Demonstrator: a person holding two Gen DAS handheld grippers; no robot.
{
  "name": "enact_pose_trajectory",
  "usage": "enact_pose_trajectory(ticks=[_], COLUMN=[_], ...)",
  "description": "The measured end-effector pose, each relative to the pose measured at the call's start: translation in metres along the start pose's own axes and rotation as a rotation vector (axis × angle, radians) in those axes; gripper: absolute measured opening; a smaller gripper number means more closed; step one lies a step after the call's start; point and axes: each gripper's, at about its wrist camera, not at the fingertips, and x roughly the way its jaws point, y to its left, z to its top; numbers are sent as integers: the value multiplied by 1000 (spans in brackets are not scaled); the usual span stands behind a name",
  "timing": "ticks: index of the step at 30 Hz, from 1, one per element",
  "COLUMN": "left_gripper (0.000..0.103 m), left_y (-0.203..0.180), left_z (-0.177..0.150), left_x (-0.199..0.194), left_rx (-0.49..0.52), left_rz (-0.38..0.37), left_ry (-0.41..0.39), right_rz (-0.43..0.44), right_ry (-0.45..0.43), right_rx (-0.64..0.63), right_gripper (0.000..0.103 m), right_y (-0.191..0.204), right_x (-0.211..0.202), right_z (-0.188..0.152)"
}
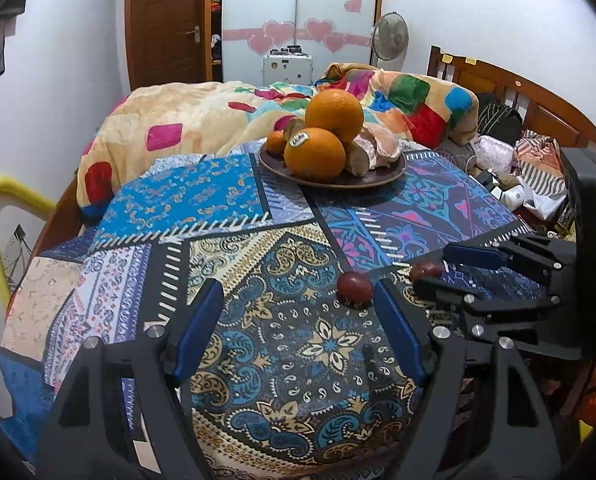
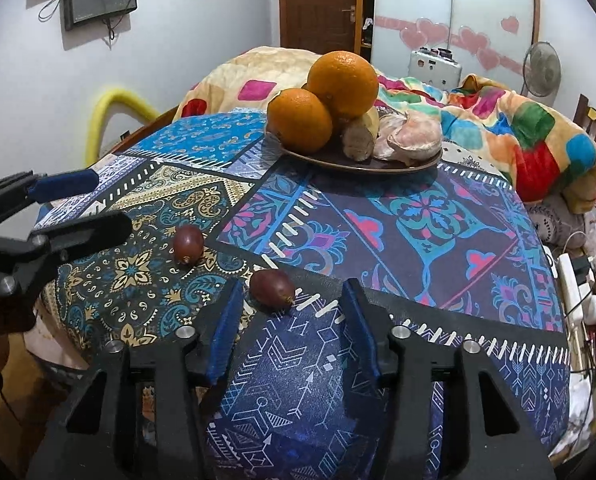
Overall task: Organize fruits
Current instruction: 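Grasp a brown date with the right tool while the left tool grasps another date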
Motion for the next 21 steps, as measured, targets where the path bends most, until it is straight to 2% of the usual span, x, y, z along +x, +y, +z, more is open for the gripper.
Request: enact_pose_trajectory(ticks=[7, 12, 14, 21], left_gripper=[77, 74, 63, 45], left_y=[-5, -13, -15, -23], left_z=[-3, -3, -2, 0], left_x=[7, 11, 16, 32], left_rx=[-2, 22, 24, 39], left_rz=[-22, -34, -56, -72], left_ry=[17, 25, 46, 84], right_rz=[22, 41, 59, 46], right_ry=[-11, -20, -20, -40], right_rx=[-8, 16, 38, 61], right_gripper=[17, 15, 15, 15], right_y=[5, 2, -2, -18], right_x=[2, 1, 1, -8], right_z=[2, 2, 3, 4])
